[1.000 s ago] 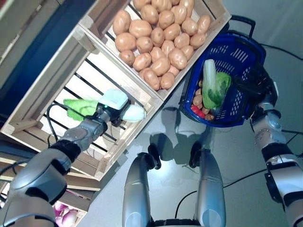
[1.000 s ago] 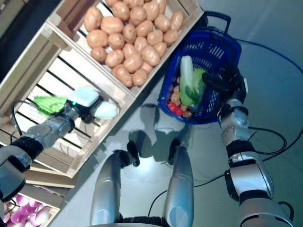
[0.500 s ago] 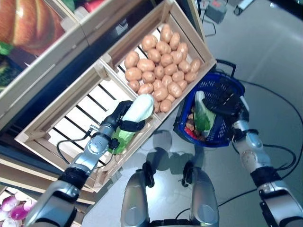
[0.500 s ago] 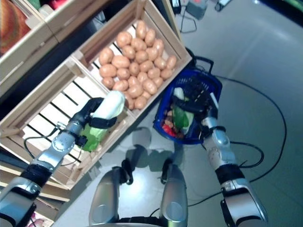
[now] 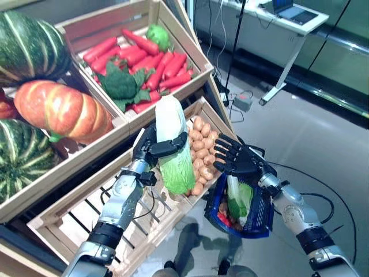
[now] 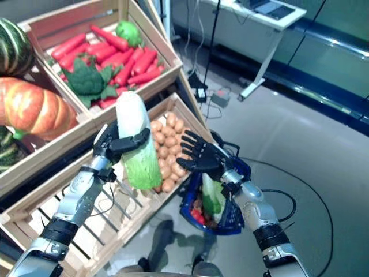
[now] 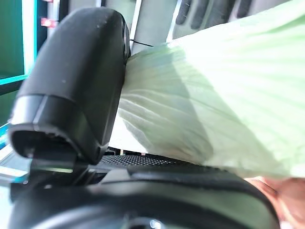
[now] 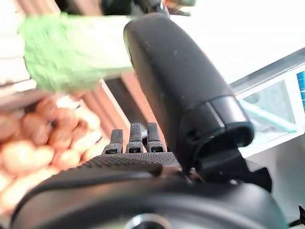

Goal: Put vegetables into the basket

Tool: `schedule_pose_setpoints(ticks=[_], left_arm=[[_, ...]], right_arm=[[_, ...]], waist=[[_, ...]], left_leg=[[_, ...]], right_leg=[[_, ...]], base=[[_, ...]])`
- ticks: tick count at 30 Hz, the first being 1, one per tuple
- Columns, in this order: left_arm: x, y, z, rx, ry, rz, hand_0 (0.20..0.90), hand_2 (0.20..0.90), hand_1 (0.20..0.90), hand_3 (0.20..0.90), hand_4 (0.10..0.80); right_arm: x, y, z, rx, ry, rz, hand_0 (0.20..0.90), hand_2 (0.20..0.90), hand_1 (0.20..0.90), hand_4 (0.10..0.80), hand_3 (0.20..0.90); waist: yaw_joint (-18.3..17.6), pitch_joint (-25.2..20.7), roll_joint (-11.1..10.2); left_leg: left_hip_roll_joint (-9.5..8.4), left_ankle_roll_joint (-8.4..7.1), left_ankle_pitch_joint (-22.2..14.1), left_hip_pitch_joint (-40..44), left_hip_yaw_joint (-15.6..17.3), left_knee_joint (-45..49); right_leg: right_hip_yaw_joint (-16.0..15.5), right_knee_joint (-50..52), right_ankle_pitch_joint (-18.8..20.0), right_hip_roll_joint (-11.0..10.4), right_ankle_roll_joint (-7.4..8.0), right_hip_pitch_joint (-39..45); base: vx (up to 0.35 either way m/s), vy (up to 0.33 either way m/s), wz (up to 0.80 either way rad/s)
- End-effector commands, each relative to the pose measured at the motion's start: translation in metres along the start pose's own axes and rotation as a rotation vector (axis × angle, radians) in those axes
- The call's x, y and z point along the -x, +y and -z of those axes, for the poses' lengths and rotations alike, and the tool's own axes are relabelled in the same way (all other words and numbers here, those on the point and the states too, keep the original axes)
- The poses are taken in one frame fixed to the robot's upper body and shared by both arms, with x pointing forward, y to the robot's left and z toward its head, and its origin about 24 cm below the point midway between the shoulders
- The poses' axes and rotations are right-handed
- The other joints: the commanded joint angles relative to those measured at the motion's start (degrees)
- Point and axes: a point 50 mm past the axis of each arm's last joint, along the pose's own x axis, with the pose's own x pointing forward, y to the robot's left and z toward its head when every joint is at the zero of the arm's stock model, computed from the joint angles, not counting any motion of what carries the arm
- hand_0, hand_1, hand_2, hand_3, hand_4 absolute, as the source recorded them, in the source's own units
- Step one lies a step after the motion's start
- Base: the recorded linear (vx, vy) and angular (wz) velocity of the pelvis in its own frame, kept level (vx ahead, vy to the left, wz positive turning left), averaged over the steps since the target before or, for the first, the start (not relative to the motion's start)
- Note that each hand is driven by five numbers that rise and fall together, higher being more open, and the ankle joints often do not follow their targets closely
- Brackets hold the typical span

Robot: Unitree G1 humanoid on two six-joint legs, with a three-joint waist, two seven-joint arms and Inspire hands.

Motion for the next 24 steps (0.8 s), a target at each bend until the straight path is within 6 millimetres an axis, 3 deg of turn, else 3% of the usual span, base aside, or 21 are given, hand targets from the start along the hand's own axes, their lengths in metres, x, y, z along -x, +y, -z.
schedule_pose_setpoints(ticks=[1,9,17,24], left_arm=[[-0.009,-0.005,-0.037,0.089,-0.193,0.038,0.3,0.3,0.3,0.3,0.4],[-0.015,-0.02,-0.028,0.147,-0.178,0.059,0.3,0.3,0.3,0.3,0.4],[-0.018,-0.038,-0.021,0.133,-0.132,0.119,0.3,0.3,0.3,0.3,0.4],[-0.017,-0.048,-0.017,0.149,-0.136,0.165,0.3,0.3,0.3,0.3,0.4]], right_arm=[[-0.012,0.025,-0.028,-0.095,-0.193,-0.186,0.9,0.9,0.9,0.8,0.9],[-0.028,0.059,-0.04,-0.187,-0.27,-0.312,0.9,0.9,0.9,0.8,0.9],[-0.036,0.08,-0.048,-0.13,-0.266,-0.356,0.9,0.9,0.9,0.8,0.9],[-0.041,0.092,-0.029,-0.195,-0.112,-0.385,0.9,0.9,0.9,0.8,0.9]], waist=[[-0.24,-7.02,0.28],[-0.84,-7.94,0.21],[-1.03,-8.0,-0.02],[-0.98,-8.29,-0.19]], left_leg=[[-3.34,1.87,-1.89,0.01,0.66,-2.75],[-3.06,1.85,-2.39,0.22,0.72,-2.75],[-2.94,1.93,-2.62,0.98,1.05,-2.75],[-2.87,1.94,-2.72,1.55,1.21,-2.75]], right_leg=[[-1.16,-2.88,0.94,0.58,-1.57,-0.09],[-0.63,-2.88,0.69,1.24,-1.91,-0.03],[0.24,-2.88,0.36,1.77,-2.34,0.54],[0.72,-2.88,0.22,1.93,-2.46,1.05]], base=[[0.0,0.0,0.0],[0.0,0.0,0.0],[0.0,0.0,0.0],[0.0,0.0,0.0]])
